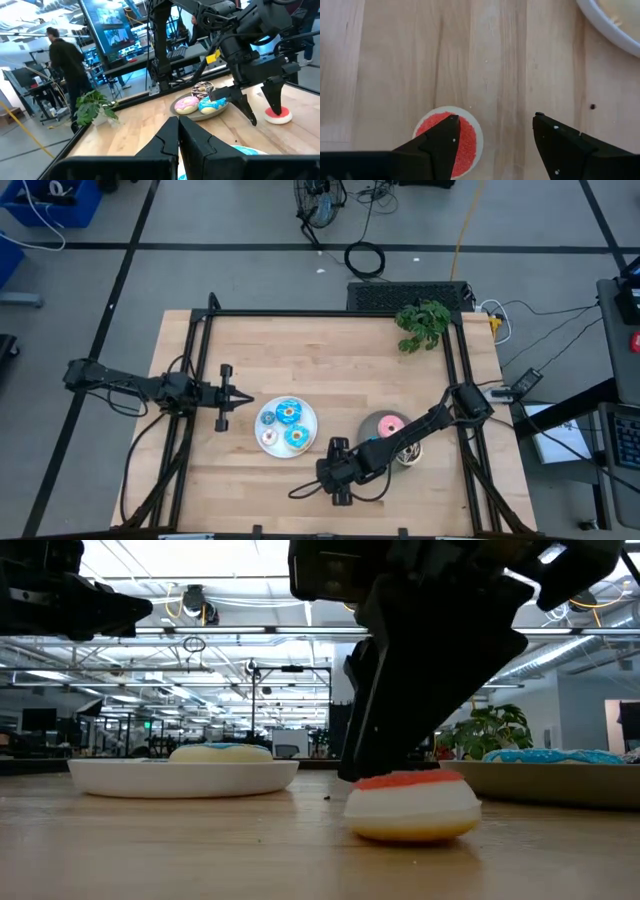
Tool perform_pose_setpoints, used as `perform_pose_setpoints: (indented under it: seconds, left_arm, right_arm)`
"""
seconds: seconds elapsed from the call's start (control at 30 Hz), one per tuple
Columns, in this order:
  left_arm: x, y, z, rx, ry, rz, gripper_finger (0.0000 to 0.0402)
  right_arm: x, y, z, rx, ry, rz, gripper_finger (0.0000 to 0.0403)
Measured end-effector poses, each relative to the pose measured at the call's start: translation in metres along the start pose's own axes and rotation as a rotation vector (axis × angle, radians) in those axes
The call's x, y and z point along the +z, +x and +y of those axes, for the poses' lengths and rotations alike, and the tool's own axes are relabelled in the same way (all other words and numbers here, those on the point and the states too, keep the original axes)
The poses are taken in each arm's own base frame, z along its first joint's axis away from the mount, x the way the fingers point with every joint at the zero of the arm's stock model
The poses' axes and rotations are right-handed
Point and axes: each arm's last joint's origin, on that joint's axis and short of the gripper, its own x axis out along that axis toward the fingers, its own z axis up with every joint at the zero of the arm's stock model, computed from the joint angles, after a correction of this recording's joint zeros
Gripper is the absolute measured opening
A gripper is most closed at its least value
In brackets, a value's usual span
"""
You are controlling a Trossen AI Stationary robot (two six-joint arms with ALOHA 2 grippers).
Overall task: Pick & Place donuts
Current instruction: Put the small orange donut on the white plate
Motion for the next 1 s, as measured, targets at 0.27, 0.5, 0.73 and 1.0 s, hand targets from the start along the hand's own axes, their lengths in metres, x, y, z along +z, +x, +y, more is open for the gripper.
perform_pose_setpoints:
  seconds: [0.27, 0.5, 0.73, 1.0]
  left_arm:
    - [0.000, 0.000, 0.000, 0.006, -0.009, 0.001, 0.0019]
    - [-0.001, 0.000, 0.000, -0.006, -0.033, 0.006, 0.0019]
    - [-0.001, 0.000, -0.001, -0.010, -0.059, 0.008, 0.0019]
    - [-0.001, 0.000, -0.001, -0.012, -0.067, 0.014, 0.0019]
  right_arm:
    - [0.007, -0.020, -0.001, -0.006, -0.019, -0.049, 0.0236]
    - [0.003, -0.018, 0.001, 0.034, 0.004, -0.005, 0.0231]
    - [-0.001, -0.015, 0.006, 0.036, -0.006, 0.010, 0.0231]
    - [-0.006, -0.012, 0.012, 0.026, -0.021, -0.012, 0.0228]
